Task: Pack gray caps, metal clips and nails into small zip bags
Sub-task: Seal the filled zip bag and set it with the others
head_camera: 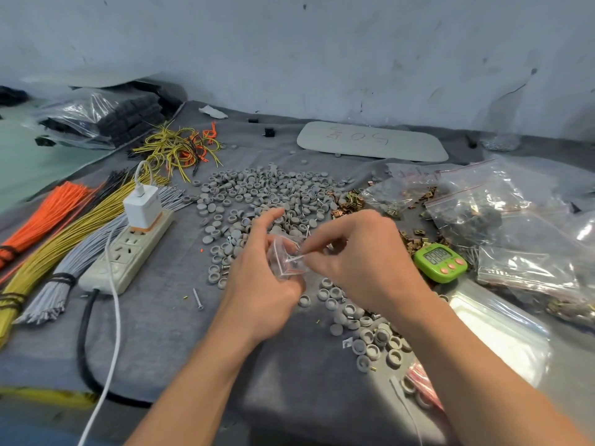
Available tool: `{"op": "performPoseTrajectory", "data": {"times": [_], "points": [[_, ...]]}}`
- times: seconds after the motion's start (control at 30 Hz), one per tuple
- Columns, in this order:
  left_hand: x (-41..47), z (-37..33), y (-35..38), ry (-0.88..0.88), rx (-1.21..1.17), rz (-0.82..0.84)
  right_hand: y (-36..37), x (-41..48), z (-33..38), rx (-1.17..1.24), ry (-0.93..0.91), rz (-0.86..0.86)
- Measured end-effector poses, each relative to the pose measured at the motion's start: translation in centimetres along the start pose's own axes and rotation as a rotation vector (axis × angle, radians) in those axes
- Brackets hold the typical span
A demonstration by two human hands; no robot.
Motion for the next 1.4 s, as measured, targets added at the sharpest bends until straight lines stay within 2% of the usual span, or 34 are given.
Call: {"op": "performPoseTrajectory", "data": {"times": [0.07, 0.17, 0.27, 0.33, 0.4, 0.5, 0.63, 0.77, 0.87, 1.0, 1.07, 1.17, 1.27, 1.4], "points": [[0.0, -0.2, 0.2, 0.021, 0.003, 0.004, 1.0, -0.1, 0.7, -0.048, -0.025, 0.032], [-0.2, -0.4, 0.2, 0.047, -0.006, -0.004, 1.3, -0.1, 0.9, 0.039, -0.029, 0.035], [-0.2, -0.3, -0.1, 0.026, -0.053, -0.017, -0.4, 0.5, -0.5, 0.117, 0.047, -0.106], [-0.2, -0.3, -0.5, 0.02, -0.058, -0.039, -1.5, 0.8, -2.5, 0.025, 0.161, -0.173], [-0.3, -0.4, -0.7, 0.017, -0.057, -0.056, -1.4, 1.0, -4.4, -0.178, 0.274, -0.09], [-0.3, -0.3, -0.9, 0.003, -0.039, -0.065, 0.4, 1.0, -6.6, -0.465, 0.368, 0.127], [-0.4, -0.7, -0.7, -0.002, -0.047, -0.061, 1.5, 1.0, -7.4, -0.536, 0.429, 0.288], [-0.4, -0.8, -0.6, -0.005, -0.03, -0.064, 1.5, 0.8, -6.5, -0.617, 0.368, 0.311], [-0.4, -0.6, -0.6, -0.007, -0.008, -0.067, 0.7, 0.7, -5.6, -0.555, 0.362, 0.23], [-0.5, -0.7, -0.6, -0.001, 0.044, -0.078, -1.0, 0.8, -4.6, -0.272, 0.313, -0.037], [-0.5, -0.7, -0.6, 0.007, 0.071, -0.08, -1.4, 0.7, -3.6, -0.108, 0.242, -0.102], [-0.4, -0.9, -0.3, 0.014, 0.098, -0.078, -1.5, 0.0, -1.3, -0.021, 0.07, -0.101], [-0.4, -1.1, 0.2, 0.025, 0.108, -0.04, -0.5, -0.8, 0.7, -0.125, -0.085, -0.067], [-0.5, -1.1, 0.4, 0.039, 0.084, -0.011, 1.2, -1.0, 1.3, -0.131, -0.12, 0.01]]}}
Point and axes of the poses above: each hand's wrist, its own x-axis towards the middle knuckle, its own y-axis out of the palm, z = x × y, the point moved 5 cm from there along x, towards the middle knuckle, and after that the axes turned 4 degrees about -x, right-handed, at the moved point
